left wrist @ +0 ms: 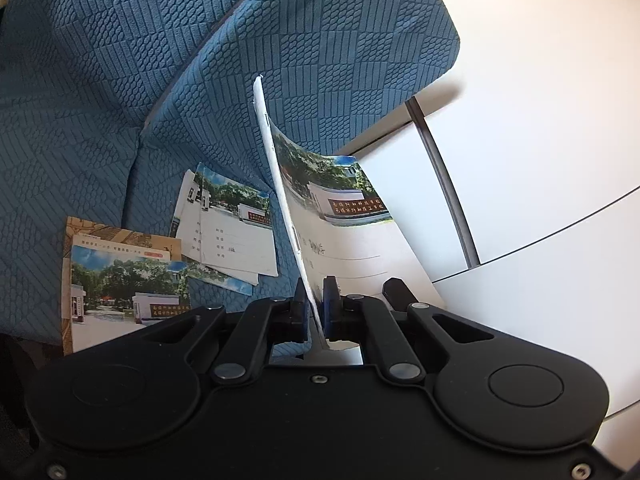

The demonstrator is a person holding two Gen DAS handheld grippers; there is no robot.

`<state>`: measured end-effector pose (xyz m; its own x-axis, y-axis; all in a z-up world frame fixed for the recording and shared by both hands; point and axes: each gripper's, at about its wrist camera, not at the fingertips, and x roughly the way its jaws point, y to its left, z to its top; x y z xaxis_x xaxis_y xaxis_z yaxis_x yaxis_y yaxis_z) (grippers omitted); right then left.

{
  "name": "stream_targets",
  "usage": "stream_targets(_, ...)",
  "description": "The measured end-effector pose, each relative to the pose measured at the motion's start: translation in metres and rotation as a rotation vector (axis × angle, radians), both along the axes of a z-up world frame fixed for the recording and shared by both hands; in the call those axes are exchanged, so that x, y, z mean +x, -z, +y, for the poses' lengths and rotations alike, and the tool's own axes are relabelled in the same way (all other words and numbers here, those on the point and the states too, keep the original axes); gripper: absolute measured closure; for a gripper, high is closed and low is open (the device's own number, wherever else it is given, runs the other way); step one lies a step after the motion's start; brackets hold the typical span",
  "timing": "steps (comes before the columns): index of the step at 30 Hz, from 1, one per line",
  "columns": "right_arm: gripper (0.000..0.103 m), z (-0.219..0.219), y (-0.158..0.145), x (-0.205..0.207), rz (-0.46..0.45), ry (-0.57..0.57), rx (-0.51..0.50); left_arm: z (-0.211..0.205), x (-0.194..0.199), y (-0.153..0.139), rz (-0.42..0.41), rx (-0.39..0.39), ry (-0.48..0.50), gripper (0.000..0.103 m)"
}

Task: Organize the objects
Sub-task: 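Carry the held postcard over the book stack with both tools, then open the right tool while the left tool lays the postcard on the books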

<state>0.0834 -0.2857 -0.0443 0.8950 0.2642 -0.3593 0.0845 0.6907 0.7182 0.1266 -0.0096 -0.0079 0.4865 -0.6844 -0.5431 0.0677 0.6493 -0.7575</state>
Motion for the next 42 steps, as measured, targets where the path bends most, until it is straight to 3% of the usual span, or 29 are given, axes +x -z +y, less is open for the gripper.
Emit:
stream_targets(15,0.098,0.041,0.044,-0.006,0.062,-0.053,-0.048,0.041,-0.011,0.056,0.051,0.022,-0.053,0.097)
stream_targets(29,0.098,0.059,0.119,0.000,0.218,-0.126,-0.123,0.041,-0.019,0.153,0.179,0.118,-0.073,0.096)
stream_targets(42,0.097,0.064,0.153,0.002,0.308,-0.181,-0.149,0.035,-0.028,0.181,0.223,0.190,-0.077,0.094)
